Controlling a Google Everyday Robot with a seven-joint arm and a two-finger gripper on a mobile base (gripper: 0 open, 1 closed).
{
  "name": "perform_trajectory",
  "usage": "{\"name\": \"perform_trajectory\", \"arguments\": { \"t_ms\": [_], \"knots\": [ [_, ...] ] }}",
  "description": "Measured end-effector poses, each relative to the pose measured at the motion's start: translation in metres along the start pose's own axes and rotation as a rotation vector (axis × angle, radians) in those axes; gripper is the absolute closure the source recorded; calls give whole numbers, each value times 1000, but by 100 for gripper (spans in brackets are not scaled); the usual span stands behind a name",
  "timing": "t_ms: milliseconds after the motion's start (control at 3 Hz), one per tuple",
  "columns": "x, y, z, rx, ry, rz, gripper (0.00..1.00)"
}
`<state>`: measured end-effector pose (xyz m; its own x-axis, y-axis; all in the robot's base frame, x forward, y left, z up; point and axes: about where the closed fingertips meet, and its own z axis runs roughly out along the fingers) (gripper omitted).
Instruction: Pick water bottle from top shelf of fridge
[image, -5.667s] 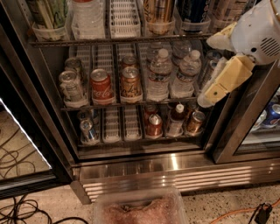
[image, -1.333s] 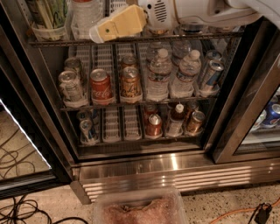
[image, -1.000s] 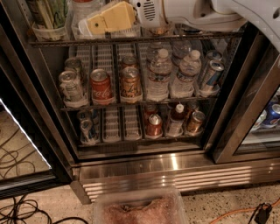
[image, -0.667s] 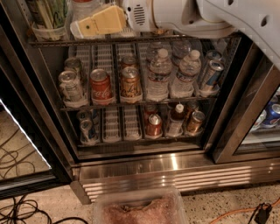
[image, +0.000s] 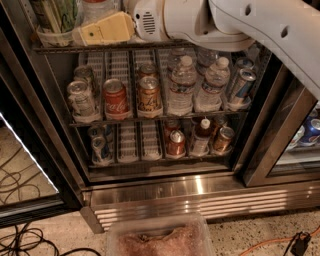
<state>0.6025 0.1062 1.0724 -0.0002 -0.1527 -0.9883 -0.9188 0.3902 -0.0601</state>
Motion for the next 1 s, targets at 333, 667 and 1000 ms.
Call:
{"name": "perform_trajectory", "arguments": {
  "t_ms": [333,667,1000],
  "knots": [
    [-5,3,8,-20,-14,-5,0],
    [-7,5,13,-34,-17,-4,19],
    [-5,5,16,-44,-11,0,33]
  ]
}}
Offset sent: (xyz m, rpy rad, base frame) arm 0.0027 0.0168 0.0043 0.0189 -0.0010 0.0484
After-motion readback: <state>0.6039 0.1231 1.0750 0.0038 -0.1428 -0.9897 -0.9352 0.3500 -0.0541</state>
